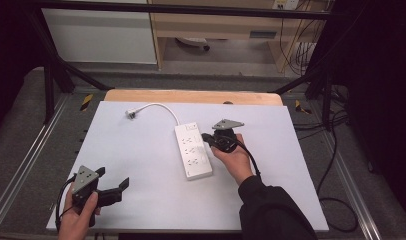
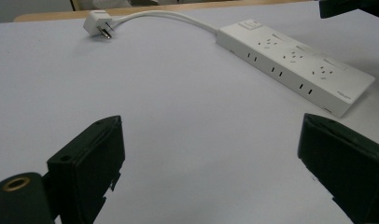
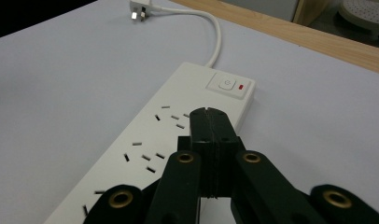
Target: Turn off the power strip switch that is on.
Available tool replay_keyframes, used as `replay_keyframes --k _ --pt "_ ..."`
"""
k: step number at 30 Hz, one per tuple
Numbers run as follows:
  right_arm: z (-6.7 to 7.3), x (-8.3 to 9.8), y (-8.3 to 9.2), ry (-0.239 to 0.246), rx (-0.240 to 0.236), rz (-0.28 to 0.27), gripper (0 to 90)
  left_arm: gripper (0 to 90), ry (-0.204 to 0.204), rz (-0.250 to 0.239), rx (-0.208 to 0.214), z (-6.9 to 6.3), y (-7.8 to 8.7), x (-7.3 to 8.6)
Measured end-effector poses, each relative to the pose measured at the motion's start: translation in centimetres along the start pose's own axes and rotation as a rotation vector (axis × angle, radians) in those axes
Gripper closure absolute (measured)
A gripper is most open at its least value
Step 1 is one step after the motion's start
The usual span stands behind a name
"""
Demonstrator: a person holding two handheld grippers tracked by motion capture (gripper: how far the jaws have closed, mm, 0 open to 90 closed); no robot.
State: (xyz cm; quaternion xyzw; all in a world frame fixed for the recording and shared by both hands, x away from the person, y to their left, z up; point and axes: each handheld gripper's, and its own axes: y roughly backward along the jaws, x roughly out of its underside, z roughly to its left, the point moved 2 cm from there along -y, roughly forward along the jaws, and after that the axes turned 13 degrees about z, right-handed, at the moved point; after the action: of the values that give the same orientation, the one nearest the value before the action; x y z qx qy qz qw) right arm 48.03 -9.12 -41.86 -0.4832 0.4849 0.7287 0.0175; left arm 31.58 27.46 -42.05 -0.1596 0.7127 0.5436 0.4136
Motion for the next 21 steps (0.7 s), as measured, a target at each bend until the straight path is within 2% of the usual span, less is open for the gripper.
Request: replay_keyframes --k 7,13,16,18,21 --pt "0.1 -0.2 0.2 0.002 -0.002 -0.014 90.0 7.2 -0.010 0.000 0.004 -0.2 0.0 -0.1" --pt "-0.1 -0.3 0.9 -0.016 -0.006 -0.032 89.5 7.2 -0.010 0.002 0.001 -0.2 0.0 0.0" --pt "-0.1 -0.4 1.5 -0.024 -0.020 -0.047 80.4 7.2 -0.011 0.003 0.001 -0.2 0.0 0.0" --pt "0.0 -0.5 1.9 -0.034 -0.028 -0.063 66.0 7.2 -0.011 0.002 0.002 -0.2 0.0 -0.1" --pt "0.0 -0.7 2.5 -0.039 -0.036 -0.075 52.3 7.2 -0.011 0.005 0.003 -0.3 -0.1 0.0"
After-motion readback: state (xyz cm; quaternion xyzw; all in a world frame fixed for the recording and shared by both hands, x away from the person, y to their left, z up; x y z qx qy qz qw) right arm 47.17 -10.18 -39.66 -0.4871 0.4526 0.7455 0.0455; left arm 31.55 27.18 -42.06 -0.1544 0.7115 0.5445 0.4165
